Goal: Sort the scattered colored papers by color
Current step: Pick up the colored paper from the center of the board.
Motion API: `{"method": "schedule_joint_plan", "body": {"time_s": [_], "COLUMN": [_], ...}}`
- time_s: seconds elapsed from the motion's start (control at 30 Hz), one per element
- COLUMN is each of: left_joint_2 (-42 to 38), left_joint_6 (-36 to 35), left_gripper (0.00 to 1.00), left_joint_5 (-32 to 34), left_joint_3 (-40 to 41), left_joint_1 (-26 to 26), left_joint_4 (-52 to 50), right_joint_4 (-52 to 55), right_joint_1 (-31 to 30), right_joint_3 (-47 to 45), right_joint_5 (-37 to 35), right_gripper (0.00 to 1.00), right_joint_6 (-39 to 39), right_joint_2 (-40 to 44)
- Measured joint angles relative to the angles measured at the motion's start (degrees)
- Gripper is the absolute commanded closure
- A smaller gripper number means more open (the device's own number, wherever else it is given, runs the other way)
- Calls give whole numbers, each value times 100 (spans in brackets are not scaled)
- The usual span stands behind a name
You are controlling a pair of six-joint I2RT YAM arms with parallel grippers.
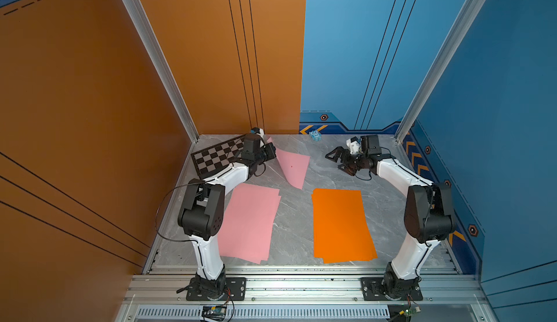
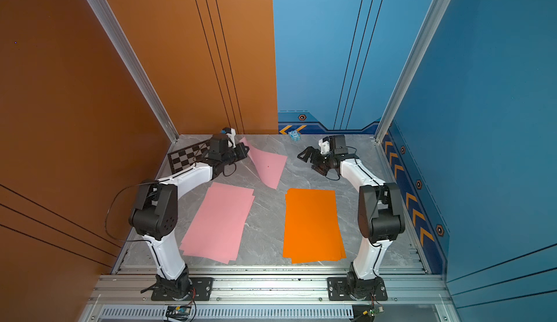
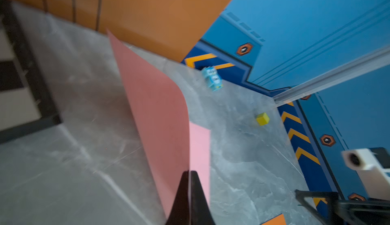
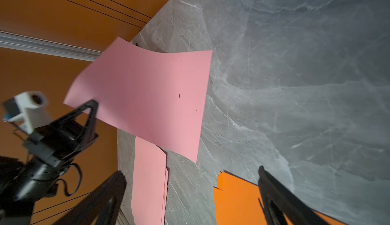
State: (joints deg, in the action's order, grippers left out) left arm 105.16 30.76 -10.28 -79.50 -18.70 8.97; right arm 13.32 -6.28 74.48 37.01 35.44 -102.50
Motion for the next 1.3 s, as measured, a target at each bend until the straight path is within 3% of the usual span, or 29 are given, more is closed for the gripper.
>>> {"method": "schedule_joint_plan", "body": {"time_s": [0.17, 0.3, 0.4, 0.63, 0.87, 1.1, 1.3], "left_joint_2": [-627, -756, -756, -756, -756, -809, -1274], "left_joint_6": [-859, -1405, -1648, -1794, -1731, -1598, -1152], "left_gripper": [100, 100, 100, 100, 100, 100, 100], "left_joint_5": [693, 769, 402, -1309, -2378, -2761, -2796], "left_joint_3": [-592, -951, -1137, -1753, -1980, -1910, -1320], "left_joint_1": [-544, -863, -999, -1174, -1950, -2861, -2887], "left_joint_4": [-592, -984, -1322, -2087, -2345, -2437, -2223], "right_joint_4": [11, 11, 17, 125, 258, 798, 1054], "right_joint_1": [114, 181, 299, 844, 1311, 1731, 2234], "right_joint_3": [-439, -658, -861, -1325, -1692, -1779, -1821], "right_joint_5": [-133, -214, -273, -280, -396, -890, -1038], "right_gripper": [0, 0, 0, 0, 0, 0, 0], "right_joint_6": [-74, -120, -140, -138, -90, -92, -39], "right_joint_2": [568, 933, 1193, 1808, 2258, 2758, 3206]}}
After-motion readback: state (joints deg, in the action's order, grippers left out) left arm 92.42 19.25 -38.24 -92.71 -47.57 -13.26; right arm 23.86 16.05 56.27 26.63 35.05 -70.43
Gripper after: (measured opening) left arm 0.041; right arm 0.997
